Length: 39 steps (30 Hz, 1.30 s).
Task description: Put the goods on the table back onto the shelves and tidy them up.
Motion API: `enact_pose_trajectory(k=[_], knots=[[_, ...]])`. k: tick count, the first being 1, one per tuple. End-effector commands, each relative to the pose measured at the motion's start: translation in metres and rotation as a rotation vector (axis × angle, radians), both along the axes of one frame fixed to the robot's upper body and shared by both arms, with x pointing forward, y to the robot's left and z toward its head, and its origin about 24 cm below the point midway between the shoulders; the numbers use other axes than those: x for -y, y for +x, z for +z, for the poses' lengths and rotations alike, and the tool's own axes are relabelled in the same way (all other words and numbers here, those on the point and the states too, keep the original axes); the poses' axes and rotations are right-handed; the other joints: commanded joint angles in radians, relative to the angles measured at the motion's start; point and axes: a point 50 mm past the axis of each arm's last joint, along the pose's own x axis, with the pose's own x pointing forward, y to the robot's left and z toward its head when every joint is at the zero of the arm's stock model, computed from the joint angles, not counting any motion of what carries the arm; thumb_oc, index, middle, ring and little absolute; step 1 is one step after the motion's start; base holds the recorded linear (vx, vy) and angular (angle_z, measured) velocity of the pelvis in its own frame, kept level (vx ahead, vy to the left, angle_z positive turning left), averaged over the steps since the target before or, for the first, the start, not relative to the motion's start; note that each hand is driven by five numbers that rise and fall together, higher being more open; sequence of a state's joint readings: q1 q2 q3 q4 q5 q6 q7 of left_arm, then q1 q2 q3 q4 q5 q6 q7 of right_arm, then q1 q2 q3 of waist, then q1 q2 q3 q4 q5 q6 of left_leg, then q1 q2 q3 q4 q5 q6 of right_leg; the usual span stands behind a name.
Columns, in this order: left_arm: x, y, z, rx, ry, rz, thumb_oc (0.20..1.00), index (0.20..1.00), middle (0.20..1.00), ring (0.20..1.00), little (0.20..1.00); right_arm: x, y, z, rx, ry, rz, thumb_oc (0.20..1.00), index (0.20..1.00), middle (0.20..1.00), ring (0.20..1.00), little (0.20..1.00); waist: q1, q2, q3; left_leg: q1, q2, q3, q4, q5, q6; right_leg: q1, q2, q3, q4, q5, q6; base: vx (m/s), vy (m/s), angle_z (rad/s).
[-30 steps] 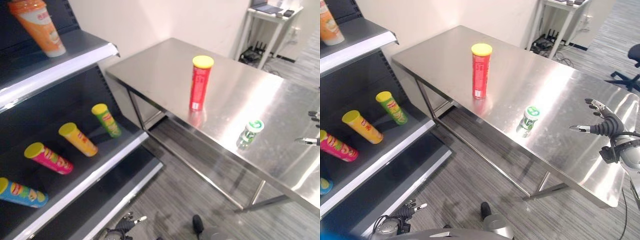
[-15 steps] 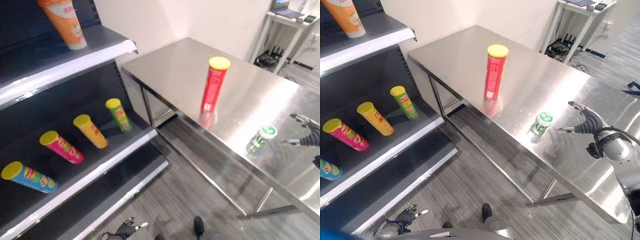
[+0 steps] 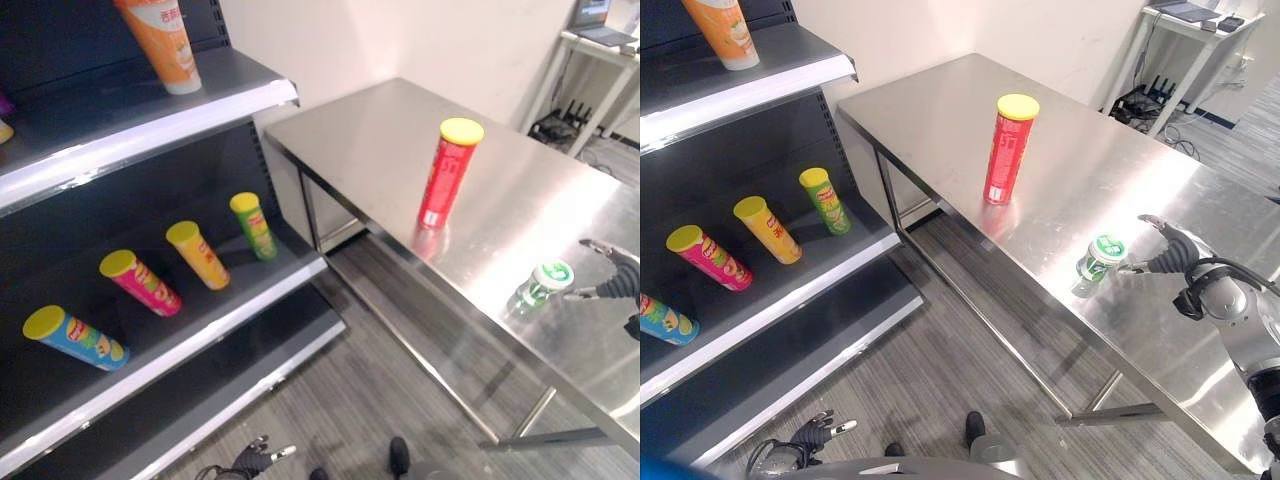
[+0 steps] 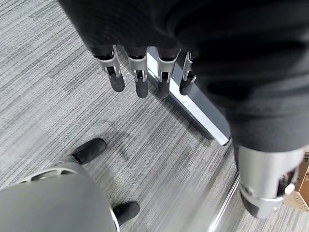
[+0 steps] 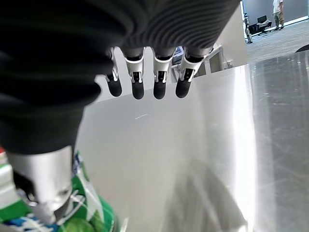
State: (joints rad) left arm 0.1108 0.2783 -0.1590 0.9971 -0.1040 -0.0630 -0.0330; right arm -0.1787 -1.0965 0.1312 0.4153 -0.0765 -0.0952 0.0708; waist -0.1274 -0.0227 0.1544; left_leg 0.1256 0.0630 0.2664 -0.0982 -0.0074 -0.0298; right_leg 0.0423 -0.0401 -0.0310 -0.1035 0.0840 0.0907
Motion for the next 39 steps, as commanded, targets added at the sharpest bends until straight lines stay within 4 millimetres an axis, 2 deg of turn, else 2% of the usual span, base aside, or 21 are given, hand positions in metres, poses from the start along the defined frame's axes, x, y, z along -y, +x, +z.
enact_pose_trajectory(k=[1,18,27,39], knots=[[-0.014,0.018,0.007,0.036,0.06,-0.025,1.0,1.0,1.0,1.0,1.0,0.001,0.016,0.032,0.118,-0.041,0.001,1.0,1.0,1.0,1.0,1.0,0.04,-0.036,0.002,0.056,0.05,-0.054,0.011,-0.081,-0.054,0.026,-0.058,-0.045,0.016,-0.079,0.08,0.0,0.0,0.0],[-0.012,0.018,0.007,0.04,0.045,-0.031,1.0,1.0,1.0,1.0,1.0,-0.008,0.018,0.025,0.07,0.018,0.052,1.0,1.0,1.0,1.0,1.0,0.055,-0.038,-0.003,0.054,0.057,-0.077,0.011,-0.076,-0.062,0.045,-0.054,-0.074,0.016,-0.095,0.072,0.0,-0.014,0.06],[-0.011,0.018,0.006,0.036,0.039,-0.036,1.0,1.0,1.0,1.0,1.0,-0.011,0.01,0.028,0.045,0.036,0.096,1.0,1.0,1.0,1.0,1.0,0.05,-0.039,-0.004,0.05,0.057,-0.085,0.011,-0.075,-0.066,0.047,-0.056,-0.081,0.016,-0.097,0.071,0.0,-0.002,0.03],[-0.01,0.02,0.007,0.045,0.032,-0.04,1.0,1.0,1.0,1.0,1.0,-0.023,0.015,0.025,0.02,0.04,0.151,1.0,1.0,1.0,1.0,1.0,0.054,-0.04,-0.007,0.052,0.058,-0.09,0.011,-0.075,-0.068,0.051,-0.055,-0.086,0.016,-0.1,0.069,0.0,-0.003,0.03]])
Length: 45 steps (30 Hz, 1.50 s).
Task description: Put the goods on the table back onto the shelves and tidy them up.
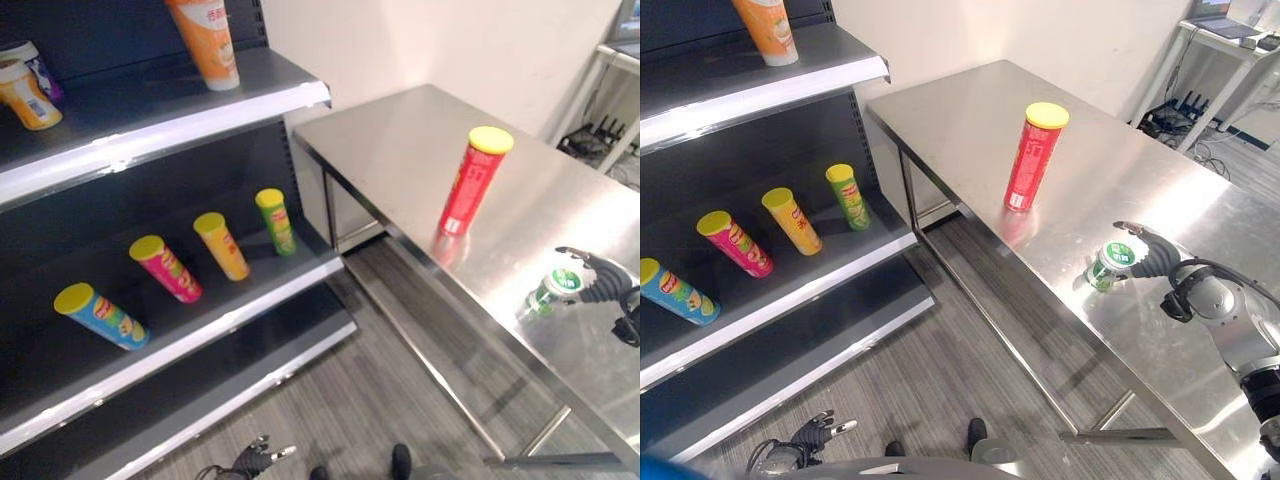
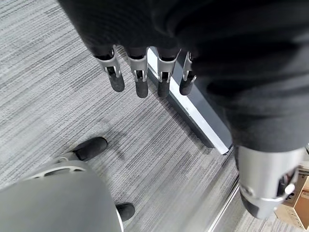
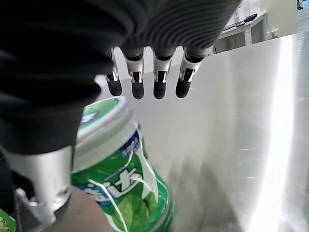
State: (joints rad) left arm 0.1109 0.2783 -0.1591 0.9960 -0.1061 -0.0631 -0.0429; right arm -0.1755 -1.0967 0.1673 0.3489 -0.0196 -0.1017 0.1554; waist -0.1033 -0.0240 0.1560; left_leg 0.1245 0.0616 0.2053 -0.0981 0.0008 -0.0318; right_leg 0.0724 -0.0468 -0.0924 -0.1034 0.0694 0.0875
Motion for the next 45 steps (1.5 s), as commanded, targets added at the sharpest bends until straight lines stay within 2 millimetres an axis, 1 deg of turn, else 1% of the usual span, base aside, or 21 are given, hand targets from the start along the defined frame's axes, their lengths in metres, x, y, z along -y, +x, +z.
enact_pose_trajectory(k=[1,10,17,18,20,21,22,23,33,37,39,42,43,44,45], knots=[[-0.01,0.02,0.007,0.047,0.041,-0.034,1.0,1.0,1.0,1.0,1.0,-0.004,0.013,0.029,0.088,-0.022,0.04,1.0,1.0,1.0,1.0,1.0,0.031,-0.039,-0.009,0.054,0.059,-0.03,0.011,-0.084,-0.066,0.021,-0.049,-0.026,0.016,-0.085,0.072,0.0,0.0,0.0],[-0.011,0.018,0.007,0.039,0.044,-0.032,1.0,1.0,1.0,1.0,1.0,0.002,0.012,0.018,0.037,-0.04,0.009,1.0,1.0,1.0,1.0,1.0,0.036,-0.037,-0.007,0.05,0.06,-0.038,0.011,-0.081,-0.068,0.024,-0.05,-0.035,0.016,-0.087,0.071,0.0,0.0,0.0],[-0.01,0.018,0.006,0.041,0.041,-0.034,1.0,1.0,1.0,1.0,1.0,-0.002,0.013,0.014,0.016,-0.028,0.028,1.0,1.0,1.0,1.0,1.0,0.038,-0.037,-0.007,0.048,0.061,-0.043,0.011,-0.081,-0.069,0.022,-0.051,-0.039,0.016,-0.087,0.071,0.0,0.0,0.0],[-0.01,0.018,0.007,0.041,0.041,-0.035,1.0,1.0,1.0,1.0,1.0,-0.003,0.014,0.014,0.017,-0.027,0.031,0.878,0.878,0.878,0.878,0.878,0.038,-0.037,-0.007,0.047,0.061,-0.043,0.011,-0.081,-0.069,0.022,-0.052,-0.038,0.016,-0.087,0.071,0.0,0.0,0.0],[-0.01,0.019,0.007,0.045,0.042,-0.034,1.0,1.0,1.0,1.0,1.0,-0.006,0.015,0.014,0.023,-0.021,0.04,0.871,0.871,0.871,0.871,0.871,0.039,-0.037,-0.007,0.048,0.062,-0.044,0.011,-0.081,-0.069,0.022,-0.051,-0.039,0.016,-0.088,0.071,0.0,0.0,0.0],[-0.011,0.019,0.007,0.046,0.042,-0.031,1.0,1.0,1.0,1.0,1.0,-0.007,0.015,0.014,0.027,-0.018,0.043,0.58,0.58,0.58,0.58,0.58,0.039,-0.037,-0.007,0.048,0.061,-0.044,0.011,-0.081,-0.069,0.022,-0.051,-0.038,0.016,-0.088,0.071,0.0,0.0,0.0],[-0.011,0.019,0.007,0.046,0.043,-0.031,1.0,1.0,1.0,1.0,1.0,-0.007,0.015,0.015,0.03,-0.018,0.043,0.52,0.52,0.52,0.52,0.52,0.039,-0.037,-0.007,0.048,0.061,-0.045,0.011,-0.081,-0.068,0.022,-0.051,-0.039,0.016,-0.088,0.071,0.0,0.0,0.0],[-0.011,0.019,0.007,0.045,0.043,-0.03,1.0,1.0,1.0,1.0,1.0,-0.007,0.016,0.015,0.033,-0.018,0.043,0.2,0.2,0.2,0.2,0.2,0.04,-0.037,-0.006,0.048,0.061,-0.044,0.011,-0.081,-0.068,0.022,-0.051,-0.039,0.016,-0.087,0.071,0.0,0.0,0.0],[-0.012,0.018,0.007,0.043,0.045,-0.025,1.0,1.0,1.0,1.0,1.0,-0.006,0.014,0.014,0.041,-0.018,0.033,0.2,0.2,0.2,0.2,0.2,0.043,-0.04,-0.007,0.048,0.061,-0.047,0.011,-0.081,-0.069,0.024,-0.051,-0.042,0.016,-0.089,0.071,0.0,0.0,0.0],[-0.013,0.018,0.007,0.044,0.047,-0.019,1.0,1.0,1.0,1.0,1.0,-0.005,0.013,0.017,0.071,-0.008,0.026,0.2,0.2,0.2,0.2,0.2,0.042,-0.038,-0.007,0.047,0.06,-0.049,0.011,-0.08,-0.069,0.025,-0.051,-0.043,0.016,-0.088,0.07,0.0,0.0,0.0],[-0.015,0.018,0.008,0.049,0.052,-0.003,1.0,1.0,1.0,1.0,1.0,-0.006,0.012,0.026,0.14,0.025,0.019,0.2,0.2,0.2,0.2,0.2,0.037,-0.036,-0.008,0.046,0.061,-0.049,0.011,-0.08,-0.069,0.025,-0.052,-0.043,0.016,-0.088,0.07,0.0,0.0,0.0],[-0.016,0.019,0.009,0.059,0.056,0.009,1.0,1.0,1.0,1.0,1.0,-0.004,0.007,0.045,0.271,0.068,0.003,0.2,0.2,0.2,0.2,0.2,0.031,-0.035,-0.009,0.048,0.061,-0.049,0.011,-0.082,-0.068,0.026,-0.053,-0.045,0.016,-0.088,0.07,0.0,0.0,0.0],[-0.016,0.02,0.009,0.059,0.056,0.007,1.0,1.0,1.0,1.0,1.0,-0.003,0.007,0.045,0.271,0.068,0.001,0.2,0.2,0.2,0.2,0.2,0.033,-0.035,-0.009,0.048,0.061,-0.05,0.011,-0.082,-0.068,0.026,-0.053,-0.046,0.016,-0.088,0.07,0.0,0.0,0.0],[-0.017,0.019,0.009,0.063,0.059,0.017,1.0,1.0,1.0,1.0,1.0,-0.003,0.005,0.052,0.325,0.085,-0.002,0.2,0.2,0.2,0.2,0.2,0.028,-0.034,-0.01,0.049,0.061,-0.05,0.011,-0.083,-0.067,0.026,-0.053,-0.046,0.016,-0.088,0.07,0.0,0.0,0.0],[-0.017,0.02,0.009,0.063,0.06,0.014,1.0,1.0,1.0,1.0,1.0,-0.002,0.003,0.052,0.325,0.085,-0.006,0.2,0.2,0.2,0.2,0.2,0.032,-0.034,-0.009,0.049,0.061,-0.05,0.011,-0.083,-0.067,0.027,-0.053,-0.046,0.016,-0.088,0.07,0.0,0.0,0.0]])
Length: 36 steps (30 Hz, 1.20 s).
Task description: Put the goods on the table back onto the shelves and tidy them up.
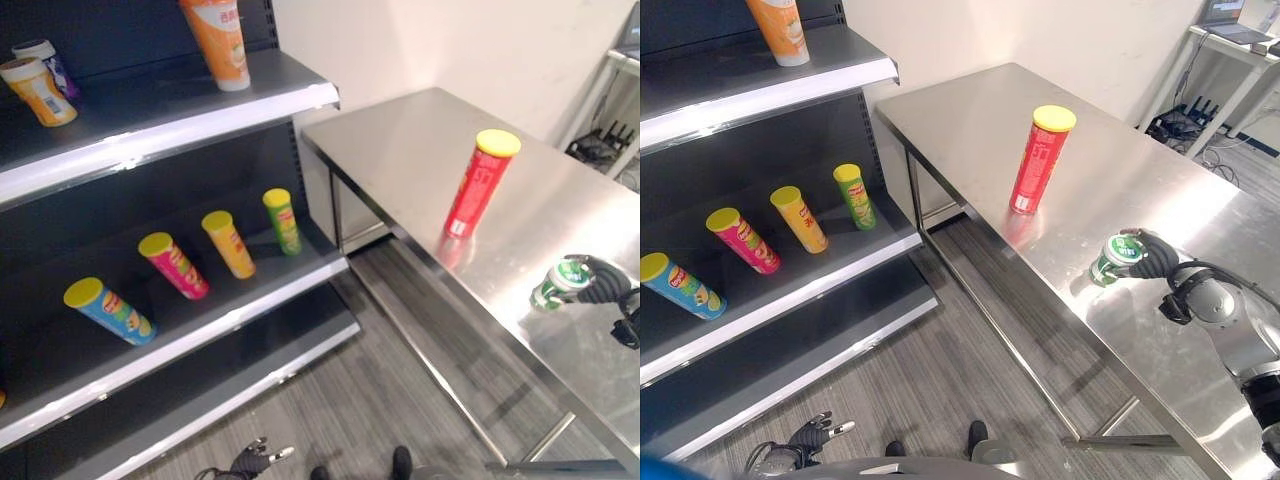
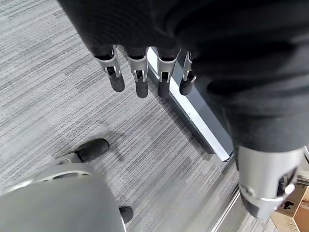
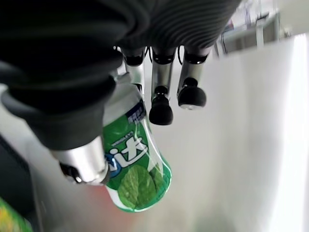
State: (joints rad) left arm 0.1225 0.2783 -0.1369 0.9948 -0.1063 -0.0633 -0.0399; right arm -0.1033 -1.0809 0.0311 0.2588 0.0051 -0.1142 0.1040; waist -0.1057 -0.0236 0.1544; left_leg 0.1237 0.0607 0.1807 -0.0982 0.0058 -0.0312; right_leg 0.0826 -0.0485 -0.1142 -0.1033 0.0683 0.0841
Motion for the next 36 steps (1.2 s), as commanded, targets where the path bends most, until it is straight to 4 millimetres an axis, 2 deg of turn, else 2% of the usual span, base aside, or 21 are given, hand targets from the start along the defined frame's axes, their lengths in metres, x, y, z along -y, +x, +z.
enact_pose_trajectory(k=[1,4,9,13,15,16,20,21,24,25,26,29,30,32,34,35,36], knots=[[-0.015,0.024,0.01,0.076,0.059,0.019,1.0,1.0,1.0,1.0,1.0,-0.001,0.001,0.055,0.348,0.081,-0.009,0.2,0.2,0.2,0.2,0.2,0.021,-0.032,-0.011,0.05,0.061,-0.028,0.011,-0.091,-0.066,0.018,-0.05,-0.024,0.016,-0.09,0.072,0.01,-0.014,0.04],[-0.017,0.024,0.01,0.08,0.067,0.045,1.0,1.0,1.0,1.0,1.0,0.0,-0.018,0.081,0.562,0.126,-0.035,0.2,0.2,0.2,0.2,0.2,0.018,-0.028,-0.017,0.051,0.061,-0.031,0.011,-0.094,-0.065,0.021,-0.048,-0.025,0.016,-0.095,0.07,0.01,-0.026,0.12],[-0.018,0.023,0.01,0.083,0.075,0.059,1.0,1.0,1.0,1.0,1.0,-0.001,-0.032,0.094,0.693,0.13,-0.05,0.2,0.2,0.2,0.2,0.2,0.019,-0.027,-0.02,0.051,0.064,-0.037,0.011,-0.096,-0.065,0.025,-0.045,-0.025,0.016,-0.102,0.068,0.0,-0.004,0.01],[-0.019,0.023,0.011,0.091,0.077,0.066,1.0,1.0,1.0,1.0,1.0,-0.019,-0.038,0.109,0.781,0.119,0.036,0.2,0.2,0.2,0.2,0.2,0.023,-0.024,-0.022,0.049,0.069,-0.051,0.012,-0.094,-0.067,0.029,-0.034,-0.022,0.016,-0.114,0.06,0.0,-0.046,0.06],[-0.019,0.023,0.011,0.091,0.077,0.066,1.0,1.0,1.0,1.0,1.0,-0.02,-0.039,0.109,0.781,0.119,0.036,0.2,0.2,0.2,0.2,0.2,0.021,-0.024,-0.022,0.048,0.069,-0.052,0.012,-0.094,-0.068,0.029,-0.034,-0.024,0.016,-0.114,0.06,-0.02,-0.042,0.07],[-0.021,0.027,0.013,0.108,0.082,0.069,1.0,1.0,1.0,1.0,1.0,-0.029,-0.04,0.117,0.814,0.093,0.086,0.2,0.2,0.2,0.2,0.2,0.027,-0.027,-0.019,0.034,0.077,-0.07,0.014,-0.084,-0.073,0.026,-0.026,-0.023,0.016,-0.12,0.054,-0.03,-0.065,0.17],[-0.022,0.033,0.016,0.139,0.081,0.084,1.0,1.0,1.0,1.0,1.0,-0.04,-0.042,0.13,0.859,0.064,0.145,0.2,0.2,0.2,0.2,0.2,0.034,-0.033,-0.016,0.007,0.083,-0.1,0.018,-0.07,-0.081,0.019,-0.015,-0.029,0.016,-0.129,0.045,-0.04,-0.08,0.29],[-0.022,0.034,0.017,0.153,0.079,0.099,1.0,1.0,1.0,1.0,1.0,-0.049,-0.043,0.14,0.897,0.038,0.197,0.2,0.2,0.2,0.2,0.2,0.046,-0.037,-0.015,-0.009,0.087,-0.122,0.02,-0.061,-0.085,0.018,-0.007,-0.029,0.016,-0.135,0.039,-0.04,-0.091,0.41],[-0.022,0.035,0.018,0.158,0.08,0.109,1.0,1.0,1.0,1.0,1.0,-0.053,-0.044,0.145,0.911,0.031,0.221,0.2,0.2,0.2,0.2,0.2,0.044,-0.038,-0.014,-0.019,0.089,-0.138,0.022,-0.055,-0.089,0.017,-0.003,-0.035,0.016,-0.139,0.036,-0.03,-0.075,0.36],[-0.023,0.034,0.018,0.172,0.076,0.144,1.0,1.0,1.0,1.0,1.0,-0.069,-0.044,0.159,0.941,-0.001,0.313,0.2,0.2,0.2,0.2,0.2,0.065,-0.041,-0.011,-0.037,0.093,-0.165,0.024,-0.043,-0.098,0.02,0.008,-0.041,0.016,-0.15,0.026,-0.03,-0.08,0.45],[-0.023,0.034,0.018,0.172,0.075,0.146,1.0,1.0,1.0,1.0,1.0,-0.069,-0.044,0.159,0.941,-0.001,0.315,0.2,0.2,0.2,0.2,0.2,0.062,-0.04,-0.01,-0.038,0.093,-0.167,0.024,-0.043,-0.099,0.021,0.008,-0.043,0.016,-0.15,0.025,-0.03,-0.108,0.43],[-0.023,0.03,0.017,0.177,0.059,0.189,1.0,1.0,1.0,1.0,1.0,-0.086,-0.042,0.169,0.952,-0.005,0.415,0.2,0.2,0.2,0.2,0.2,0.078,-0.048,0.003,-0.069,0.087,-0.192,0.075,-0.052,-0.104,0.031,0.01,-0.061,0.016,-0.158,0.015,-0.03,-0.058,0.24],[-0.022,0.032,0.017,0.189,0.049,0.213,1.0,1.0,1.0,1.0,1.0,-0.094,-0.042,0.175,0.963,-0.011,0.463,0.2,0.2,0.2,0.2,0.2,0.09,-0.053,0.025,-0.114,0.081,-0.194,0.141,-0.054,-0.112,0.043,0.002,-0.093,0.016,-0.161,0.008,-0.1,-0.043,0.37],[-0.021,0.034,0.018,0.199,0.041,0.227,1.0,1.0,1.0,1.0,1.0,-0.096,-0.042,0.179,0.971,-0.025,0.47,0.2,0.2,0.2,0.2,0.2,0.09,-0.056,0.034,-0.142,0.09,-0.178,0.164,-0.042,-0.123,0.046,-0.005,-0.12,0.016,-0.163,0.007,-0.08,-0.008,0.51],[-0.019,0.033,0.017,0.202,0.03,0.241,1.0,1.0,1.0,1.0,1.0,-0.101,-0.042,0.183,0.973,-0.04,0.494,0.2,0.2,0.2,0.2,0.2,0.099,-0.053,0.039,-0.164,0.115,-0.135,0.167,-0.017,-0.132,0.055,-0.017,-0.159,0.016,-0.163,0.008,-0.02,0.055,0.51],[-0.02,0.029,0.015,0.188,0.031,0.249,1.0,1.0,1.0,1.0,1.0,-0.106,-0.041,0.184,0.975,-0.033,0.522,0.2,0.2,0.2,0.2,0.2,0.108,-0.051,0.033,-0.168,0.134,-0.13,0.145,0.002,-0.14,0.061,-0.026,-0.177,0.016,-0.16,0.02,0.02,0.061,0.6],[-0.02,0.029,0.015,0.188,0.031,0.25,1.0,1.0,1.0,1.0,1.0,-0.106,-0.041,0.184,0.975,-0.032,0.523,0.2,0.2,0.2,0.2,0.2,0.106,-0.051,0.032,-0.168,0.134,-0.131,0.143,0.003,-0.14,0.06,-0.026,-0.178,0.016,-0.16,0.02,0.05,0.069,0.65]])
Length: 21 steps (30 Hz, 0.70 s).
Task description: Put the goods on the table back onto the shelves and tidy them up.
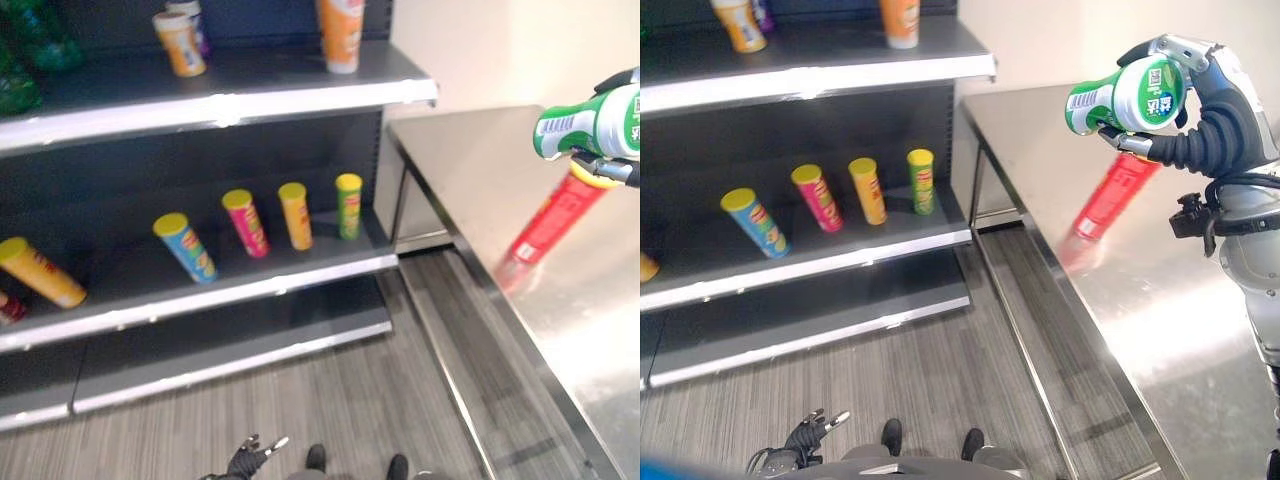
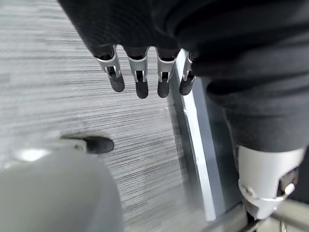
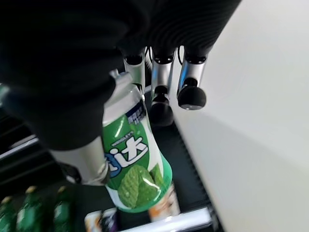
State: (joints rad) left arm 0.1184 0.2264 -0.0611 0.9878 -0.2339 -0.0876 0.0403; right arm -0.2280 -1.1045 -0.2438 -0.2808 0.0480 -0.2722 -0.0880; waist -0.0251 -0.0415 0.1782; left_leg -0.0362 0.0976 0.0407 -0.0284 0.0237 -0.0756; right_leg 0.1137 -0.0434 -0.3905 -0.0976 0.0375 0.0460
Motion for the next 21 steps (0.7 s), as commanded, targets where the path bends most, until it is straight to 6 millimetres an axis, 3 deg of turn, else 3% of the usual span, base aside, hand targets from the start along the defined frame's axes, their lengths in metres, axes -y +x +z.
enact_pose_trajectory(k=[1,5,7,9,13,17,21], knots=[[-0.024,0.02,0.013,0.093,0.067,0.044,1.0,1.0,1.0,1.0,1.0,-0.015,-0.007,0.025,0.115,-0.005,0.1,0.2,0.2,0.2,0.2,0.2,0.027,-0.031,0.003,-0.007,0.111,0.01,0.053,-0.002,-0.101,0.031,-0.036,0.09,0.01,-0.129,0.063,0.06,0.104,0.65],[-0.027,0.013,0.012,0.08,0.074,0.071,1.0,1.0,1.0,1.0,1.0,-0.019,-0.005,0.021,0.091,-0.016,0.109,0.2,0.2,0.2,0.2,0.2,0.032,-0.02,-0.011,0.003,0.156,0.035,-0.047,0.063,-0.122,0.024,-0.052,0.068,0.012,-0.132,0.081,0.06,0.14,0.45],[-0.029,0.015,0.013,0.089,0.083,0.074,1.0,1.0,1.0,1.0,1.0,-0.016,-0.007,0.021,0.099,-0.021,0.088,0.2,0.2,0.2,0.2,0.2,0.032,-0.022,-0.007,-0.025,0.165,0.043,-0.04,0.082,-0.124,0.03,-0.071,0.057,0.011,-0.135,0.092,0.07,0.17,0.22],[-0.029,0.014,0.013,0.087,0.082,0.072,1.0,1.0,1.0,1.0,1.0,-0.017,-0.007,0.02,0.09,-0.022,0.087,0.2,0.2,0.2,0.2,0.2,0.031,-0.019,-0.01,-0.023,0.161,0.048,-0.045,0.07,-0.119,0.029,-0.078,0.055,0.013,-0.133,0.096,0.09,0.222,0.31],[-0.032,0.014,0.014,0.079,0.099,0.06,1.0,1.0,1.0,1.0,1.0,-0.015,-0.006,0.013,0.08,-0.007,0.067,0.2,0.2,0.2,0.2,0.2,0.027,-0.021,-0.017,-0.003,0.11,0.06,-0.041,0.027,-0.092,0.016,-0.141,0.079,0.023,-0.101,0.13,0.1,0.271,0.15],[-0.046,0.022,0.021,0.11,0.143,0.065,1.0,1.0,1.0,1.0,1.0,-0.022,0.0,0.009,0.073,0.004,0.078,0.2,0.2,0.2,0.2,0.2,0.032,-0.05,-0.013,-0.013,0.027,0.091,-0.015,-0.029,-0.032,-0.049,-0.238,0.139,0.06,-0.047,0.179,0.03,0.292,-0.25],[-0.054,0.016,0.023,0.098,0.171,0.072,1.0,1.0,1.0,1.0,1.0,-0.022,0.002,0.003,0.065,0.011,0.071,0.2,0.2,0.2,0.2,0.2,0.038,-0.055,-0.007,-0.004,-0.007,0.101,-0.016,-0.046,-0.003,-0.079,-0.273,0.164,0.12,-0.033,0.184,0.07,0.212,-0.42]])
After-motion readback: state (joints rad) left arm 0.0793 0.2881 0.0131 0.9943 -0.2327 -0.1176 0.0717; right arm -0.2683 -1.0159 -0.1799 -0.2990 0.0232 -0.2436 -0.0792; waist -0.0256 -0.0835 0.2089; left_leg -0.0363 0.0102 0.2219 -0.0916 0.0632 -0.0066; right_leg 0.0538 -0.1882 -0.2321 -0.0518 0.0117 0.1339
